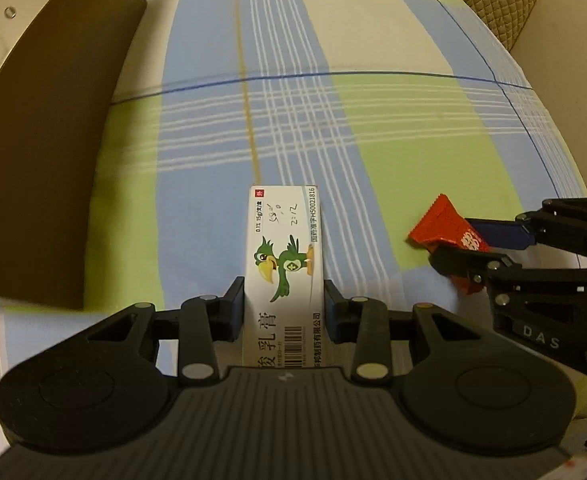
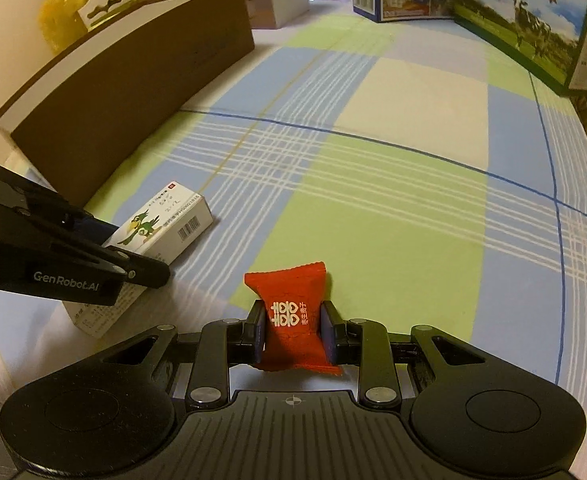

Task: Organize objects
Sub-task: 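Carry the ointment box and red packet over the cardboard box with both tools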

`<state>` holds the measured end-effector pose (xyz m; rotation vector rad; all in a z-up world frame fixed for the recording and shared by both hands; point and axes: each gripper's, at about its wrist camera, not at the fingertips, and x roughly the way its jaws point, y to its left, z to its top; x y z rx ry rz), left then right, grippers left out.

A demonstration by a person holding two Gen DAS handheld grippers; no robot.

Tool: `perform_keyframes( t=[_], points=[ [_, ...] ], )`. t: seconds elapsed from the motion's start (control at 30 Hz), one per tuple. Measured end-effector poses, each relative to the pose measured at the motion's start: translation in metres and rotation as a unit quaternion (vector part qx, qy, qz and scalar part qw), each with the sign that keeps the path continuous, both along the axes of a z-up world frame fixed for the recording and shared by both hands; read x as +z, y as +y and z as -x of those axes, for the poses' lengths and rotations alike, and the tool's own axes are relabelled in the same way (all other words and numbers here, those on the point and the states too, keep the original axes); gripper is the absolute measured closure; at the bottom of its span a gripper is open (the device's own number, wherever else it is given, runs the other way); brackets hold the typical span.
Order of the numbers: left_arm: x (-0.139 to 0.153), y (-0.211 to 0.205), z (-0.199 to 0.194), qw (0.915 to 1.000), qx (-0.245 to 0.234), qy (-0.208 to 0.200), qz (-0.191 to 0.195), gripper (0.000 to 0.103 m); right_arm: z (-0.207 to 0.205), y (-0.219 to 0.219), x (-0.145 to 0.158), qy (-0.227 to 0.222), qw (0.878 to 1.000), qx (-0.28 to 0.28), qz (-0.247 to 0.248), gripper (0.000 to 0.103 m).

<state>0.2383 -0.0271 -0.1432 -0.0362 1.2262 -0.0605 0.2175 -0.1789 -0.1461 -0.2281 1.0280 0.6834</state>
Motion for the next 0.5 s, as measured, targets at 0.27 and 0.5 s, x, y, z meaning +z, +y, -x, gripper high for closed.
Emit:
perform_keyframes(
  t=[0.27, 0.5],
  points=[
    [0.003, 0.001, 0.007, 0.9999, 0.002, -0.011, -0.005, 0.07, 0.005, 0.002, 0.0, -0.001, 1.0, -0.004, 0.002, 0.078],
    [0.009, 0.001, 0.008, 0.9996, -0.012, -0.026, -0.002, 0.07, 0.008, 0.003, 0.008, 0.003, 1.0, -0.018, -0.008, 0.078]
  ],
)
